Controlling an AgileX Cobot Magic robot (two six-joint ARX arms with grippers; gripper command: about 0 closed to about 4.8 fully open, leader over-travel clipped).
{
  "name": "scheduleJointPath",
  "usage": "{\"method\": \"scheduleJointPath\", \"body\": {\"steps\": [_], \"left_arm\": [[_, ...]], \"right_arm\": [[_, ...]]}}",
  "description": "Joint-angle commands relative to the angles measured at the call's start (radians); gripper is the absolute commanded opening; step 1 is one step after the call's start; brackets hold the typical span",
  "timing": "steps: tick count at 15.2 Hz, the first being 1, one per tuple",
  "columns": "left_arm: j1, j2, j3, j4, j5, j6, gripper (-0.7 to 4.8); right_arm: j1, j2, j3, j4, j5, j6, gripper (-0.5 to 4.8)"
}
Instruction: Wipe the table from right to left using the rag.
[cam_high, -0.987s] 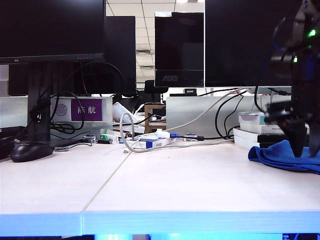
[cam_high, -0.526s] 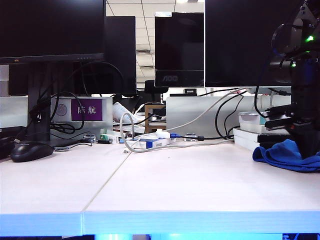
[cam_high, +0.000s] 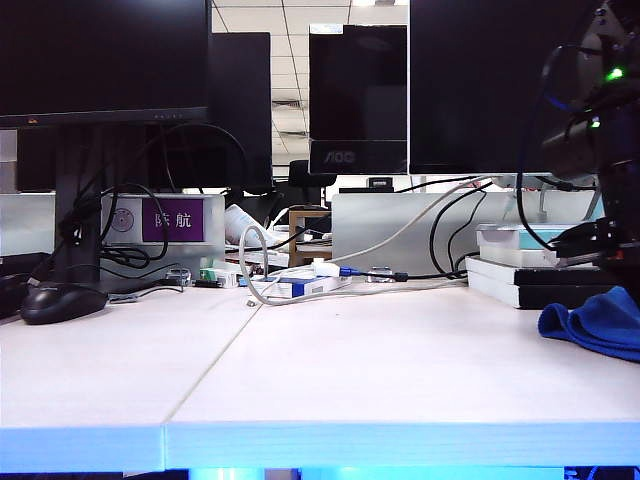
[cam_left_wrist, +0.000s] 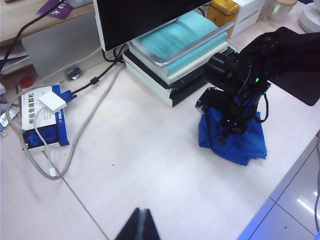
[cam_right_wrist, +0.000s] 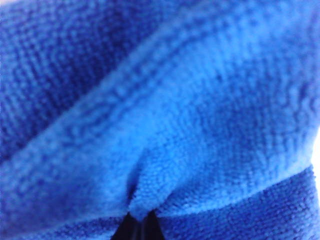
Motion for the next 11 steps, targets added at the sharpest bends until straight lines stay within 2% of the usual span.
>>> {"method": "scheduleJointPath", "body": {"steps": [1, 3, 6, 11], "left_arm": [[-0.001, -0.003, 0.003, 0.011, 0.0, 0.003, -0.05], [-0.001, -0.003, 0.003, 0.009, 0.0, 0.003, -0.05], [-0.001, -0.003, 0.003, 0.006, 0.0, 0.003, -0.05], [-0.001, -0.003, 0.003, -0.006, 0.0, 0.003, -0.05]], "right_arm": [[0.015, 0.007, -0.008, -0.049, -0.014, 0.008, -0.06], [0.015, 0.007, -0.008, -0.072, 0.005, 0.014, -0.06], [0.013, 0.007, -0.008, -0.07, 0.101, 0.053, -0.06], [-0.028, 0.007, -0.008, -0.035, 0.097, 0.053, -0.06]]}}
